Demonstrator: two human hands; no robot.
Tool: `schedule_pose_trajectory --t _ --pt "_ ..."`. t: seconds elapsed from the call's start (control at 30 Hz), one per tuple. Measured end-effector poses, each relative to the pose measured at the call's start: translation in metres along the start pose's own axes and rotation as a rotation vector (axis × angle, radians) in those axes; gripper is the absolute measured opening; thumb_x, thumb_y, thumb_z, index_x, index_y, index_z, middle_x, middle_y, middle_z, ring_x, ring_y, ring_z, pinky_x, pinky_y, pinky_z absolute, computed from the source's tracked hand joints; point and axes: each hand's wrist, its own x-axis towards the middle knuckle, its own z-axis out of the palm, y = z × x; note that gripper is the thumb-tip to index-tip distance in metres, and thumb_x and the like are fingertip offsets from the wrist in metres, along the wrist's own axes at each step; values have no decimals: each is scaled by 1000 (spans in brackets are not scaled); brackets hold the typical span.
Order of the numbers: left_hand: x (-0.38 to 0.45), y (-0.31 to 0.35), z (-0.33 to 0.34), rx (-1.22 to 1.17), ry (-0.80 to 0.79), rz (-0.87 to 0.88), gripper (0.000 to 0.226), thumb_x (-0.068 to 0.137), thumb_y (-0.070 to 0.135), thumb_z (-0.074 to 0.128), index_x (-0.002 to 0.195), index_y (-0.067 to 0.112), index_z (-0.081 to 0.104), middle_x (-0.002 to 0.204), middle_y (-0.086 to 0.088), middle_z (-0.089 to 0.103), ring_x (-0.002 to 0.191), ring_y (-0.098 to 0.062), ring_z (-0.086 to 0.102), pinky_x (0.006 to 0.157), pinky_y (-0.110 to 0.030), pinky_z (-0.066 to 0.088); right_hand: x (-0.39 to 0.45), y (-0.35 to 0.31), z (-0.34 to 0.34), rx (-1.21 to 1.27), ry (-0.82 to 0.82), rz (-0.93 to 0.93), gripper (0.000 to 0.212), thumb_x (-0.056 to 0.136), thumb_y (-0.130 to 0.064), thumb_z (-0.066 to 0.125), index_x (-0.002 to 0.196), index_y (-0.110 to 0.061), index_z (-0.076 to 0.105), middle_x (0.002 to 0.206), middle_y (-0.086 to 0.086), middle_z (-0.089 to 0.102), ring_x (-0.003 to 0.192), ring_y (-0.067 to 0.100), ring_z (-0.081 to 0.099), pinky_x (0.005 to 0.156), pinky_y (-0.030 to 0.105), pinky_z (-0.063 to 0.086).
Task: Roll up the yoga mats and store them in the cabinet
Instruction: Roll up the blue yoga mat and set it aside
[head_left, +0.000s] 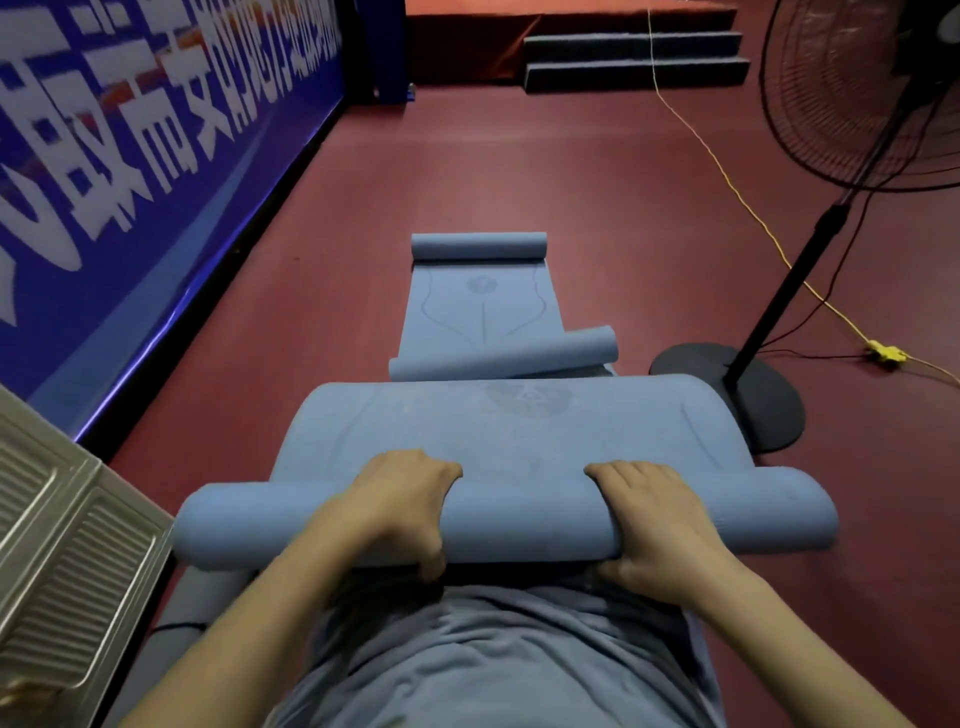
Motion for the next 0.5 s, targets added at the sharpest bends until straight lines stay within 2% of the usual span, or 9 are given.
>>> schedule_pose_trajectory --t 0.1,0.2,0.33,0.43,0.5 --pt "20 -7 -19 -83 -139 33 65 41 47 91 96 27 62 91 7 64 83 -17 63 74 -38 59 7 4 -2 -32 -27 4 96 41 -64 67 125 -18 60 111 -1 66 97 27 64 85 40 52" --pt "25 -4 -18 -93 -137 28 65 41 48 92 95 27 63 92 6 65 83 -17 62 73 -37 59 14 4 -7 -88 -129 24 88 48 -67 63 124 -23 56 110 -4 62 99 25 61 85 37 46" --pt "18 -1 6 -35 17 -11 80 47 55 86 117 29 57 105 4 68 95 -23 64 73 -35 52 32 4 -16 -154 -267 22 73 54 -59 69 115 -25 48 106 -4 60 96 24 59 80 36 44" --pt "12 2 23 33 236 5 88 53 65 77 130 29 51 119 5 67 107 -22 63 83 -36 50 49 6 -23 -129 -365 21 78 51 -57 81 113 -24 46 105 -3 62 93 25 61 72 35 45" --pt "10 6 34 28 371 -23 106 56 69 76 146 22 46 129 2 65 116 -24 62 91 -37 50 62 6 -29 -84 -449 41 87 48 -56 88 119 -24 46 109 -2 63 97 25 62 73 36 48"
